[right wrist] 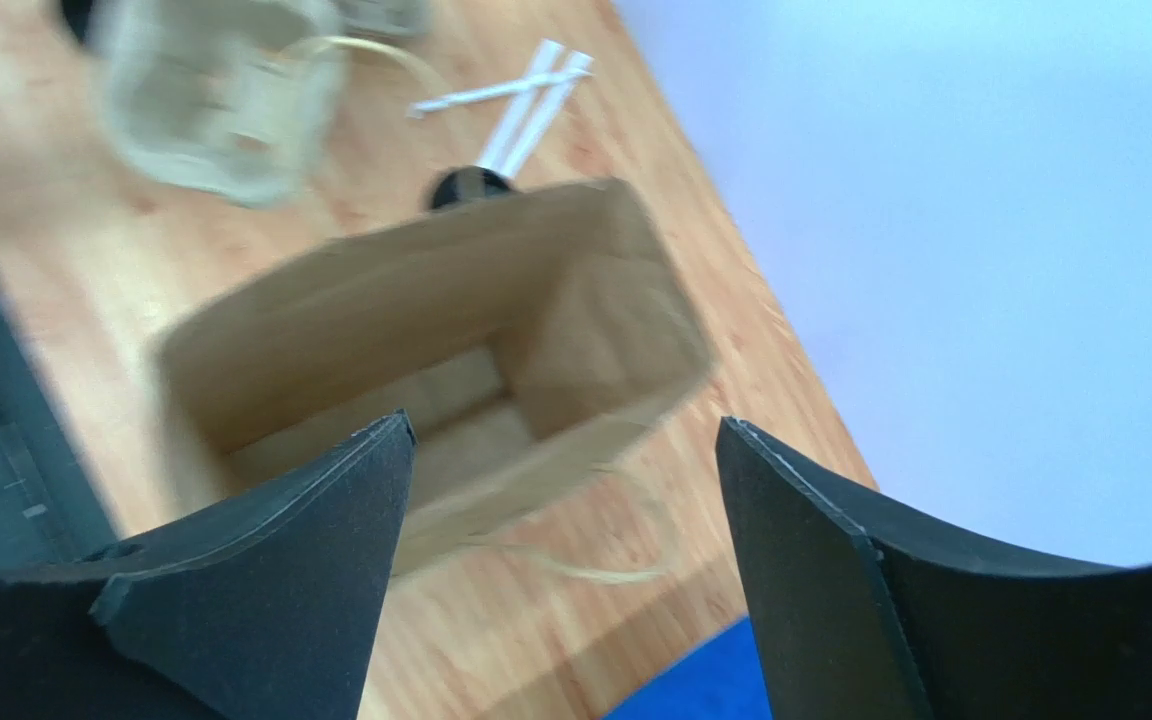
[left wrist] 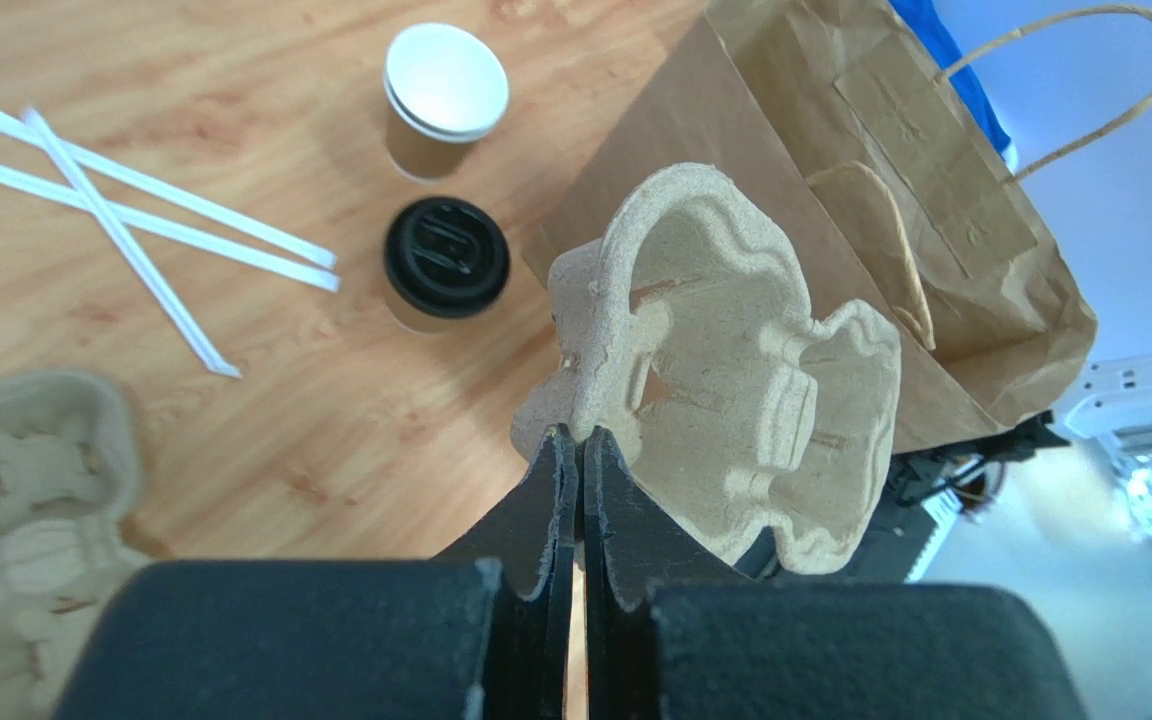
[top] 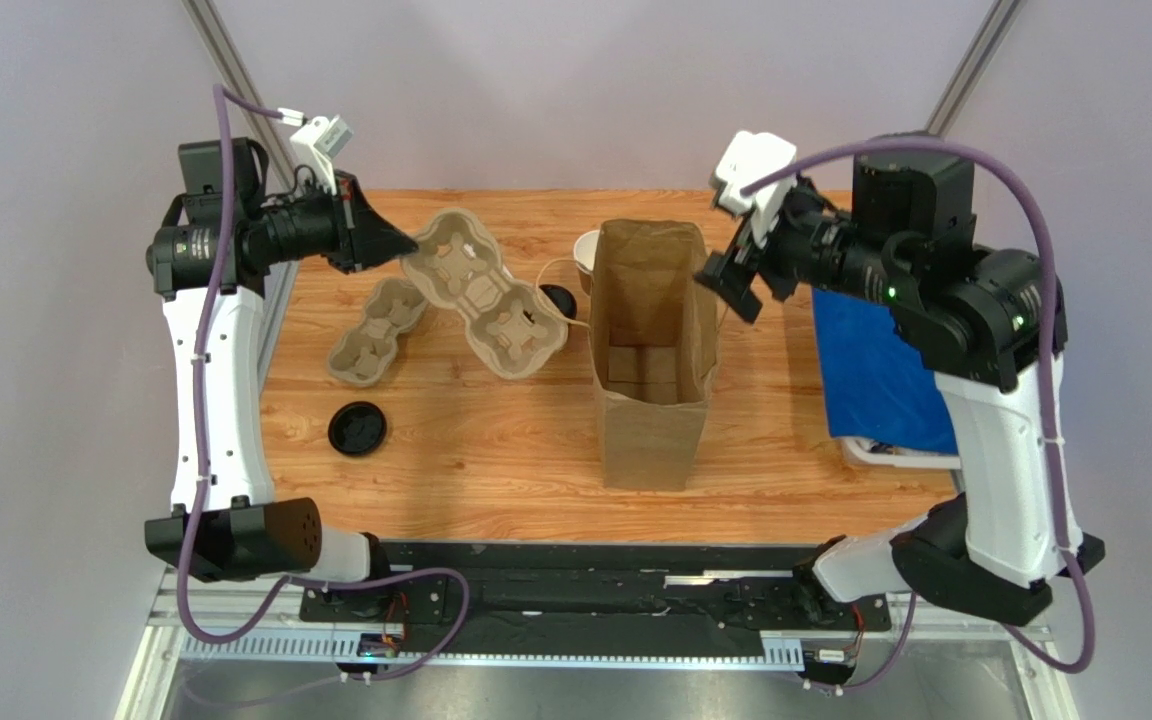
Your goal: Pack the takeout coffee
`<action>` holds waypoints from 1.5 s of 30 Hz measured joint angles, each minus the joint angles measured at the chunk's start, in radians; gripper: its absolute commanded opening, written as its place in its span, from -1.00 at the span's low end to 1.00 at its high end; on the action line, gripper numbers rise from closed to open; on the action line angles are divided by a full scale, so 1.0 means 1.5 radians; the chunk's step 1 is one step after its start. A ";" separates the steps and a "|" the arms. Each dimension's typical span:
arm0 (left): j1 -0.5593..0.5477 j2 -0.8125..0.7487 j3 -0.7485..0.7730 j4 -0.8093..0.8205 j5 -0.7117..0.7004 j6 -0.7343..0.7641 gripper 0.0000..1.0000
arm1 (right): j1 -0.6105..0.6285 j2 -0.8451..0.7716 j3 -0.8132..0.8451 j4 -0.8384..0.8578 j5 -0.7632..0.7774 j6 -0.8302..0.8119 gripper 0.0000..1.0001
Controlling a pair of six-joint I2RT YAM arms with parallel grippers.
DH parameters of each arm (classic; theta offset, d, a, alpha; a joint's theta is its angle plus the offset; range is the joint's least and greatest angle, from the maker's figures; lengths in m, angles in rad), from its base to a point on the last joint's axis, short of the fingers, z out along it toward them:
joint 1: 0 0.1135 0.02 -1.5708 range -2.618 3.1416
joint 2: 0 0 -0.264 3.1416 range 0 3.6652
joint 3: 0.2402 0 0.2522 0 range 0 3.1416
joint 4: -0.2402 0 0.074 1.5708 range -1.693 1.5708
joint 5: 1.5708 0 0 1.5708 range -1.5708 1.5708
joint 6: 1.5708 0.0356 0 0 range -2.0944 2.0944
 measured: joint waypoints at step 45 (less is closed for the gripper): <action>-0.302 -0.052 0.351 0.105 -0.115 0.217 -1.00 | -0.110 0.171 -0.054 0.058 -0.062 -0.099 -1.00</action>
